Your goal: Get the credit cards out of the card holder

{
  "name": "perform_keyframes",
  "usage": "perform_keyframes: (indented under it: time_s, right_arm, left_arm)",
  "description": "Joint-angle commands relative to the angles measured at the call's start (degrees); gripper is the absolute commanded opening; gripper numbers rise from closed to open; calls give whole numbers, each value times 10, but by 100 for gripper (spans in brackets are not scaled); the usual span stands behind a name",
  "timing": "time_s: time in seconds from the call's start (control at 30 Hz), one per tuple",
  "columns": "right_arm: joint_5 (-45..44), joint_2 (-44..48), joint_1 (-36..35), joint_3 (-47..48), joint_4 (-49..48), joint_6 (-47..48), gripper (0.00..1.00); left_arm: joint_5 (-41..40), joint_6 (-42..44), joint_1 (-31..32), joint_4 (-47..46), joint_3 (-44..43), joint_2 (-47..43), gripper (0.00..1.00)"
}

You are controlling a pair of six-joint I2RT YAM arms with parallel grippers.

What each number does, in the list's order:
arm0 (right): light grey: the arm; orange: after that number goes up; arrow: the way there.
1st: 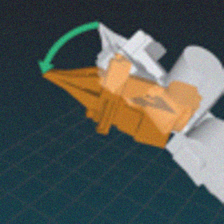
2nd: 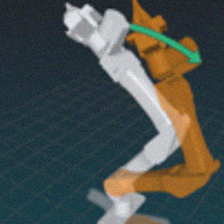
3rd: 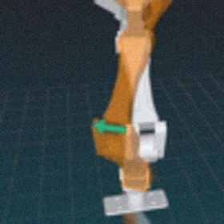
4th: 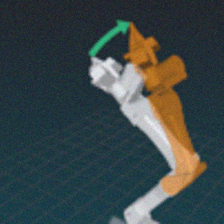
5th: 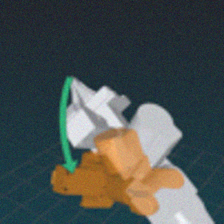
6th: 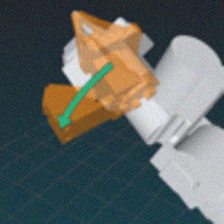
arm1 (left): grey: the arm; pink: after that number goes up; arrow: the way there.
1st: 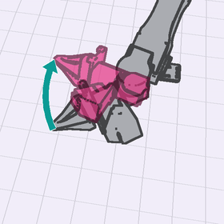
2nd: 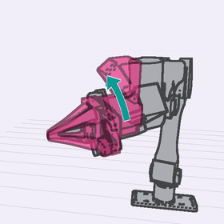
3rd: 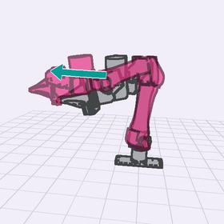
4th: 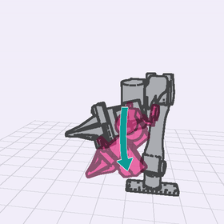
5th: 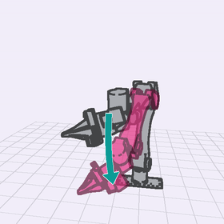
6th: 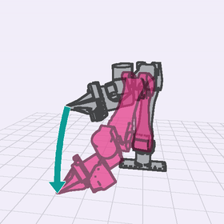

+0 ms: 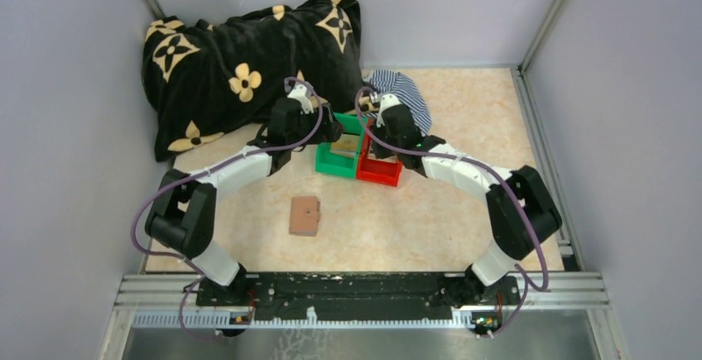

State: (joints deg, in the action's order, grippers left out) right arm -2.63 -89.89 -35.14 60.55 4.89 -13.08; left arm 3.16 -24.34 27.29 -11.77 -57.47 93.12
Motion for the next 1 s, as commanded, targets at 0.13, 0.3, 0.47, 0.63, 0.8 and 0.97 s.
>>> perform_keyframes:
  time_s: [0.13, 0.3, 0.47, 0.63, 0.8, 0.97]
  right_arm:
    - [12, -93, -2, 23, -33, -15, 0]
    - [16, -144, 4, 38, -33, -28, 0]
    - [13, -173, 12, 51, -36, -39, 0]
    - [-12, -187, 23, 75, -25, -41, 0]
    - [-9, -165, 31, 80, -30, -34, 0]
    - [31, -102, 30, 47, -49, -32, 0]
  left_arm:
    - [-4, -13, 3, -10, 33, -47, 99]
    - [0, -17, 3, -10, 34, -68, 99]
    - [-1, -26, 3, -16, 44, -86, 99]
    - [-13, -31, 3, -16, 60, -93, 99]
    - [-24, -38, 3, -28, 102, -120, 99]
    - [-37, -43, 4, -25, 136, -161, 99]
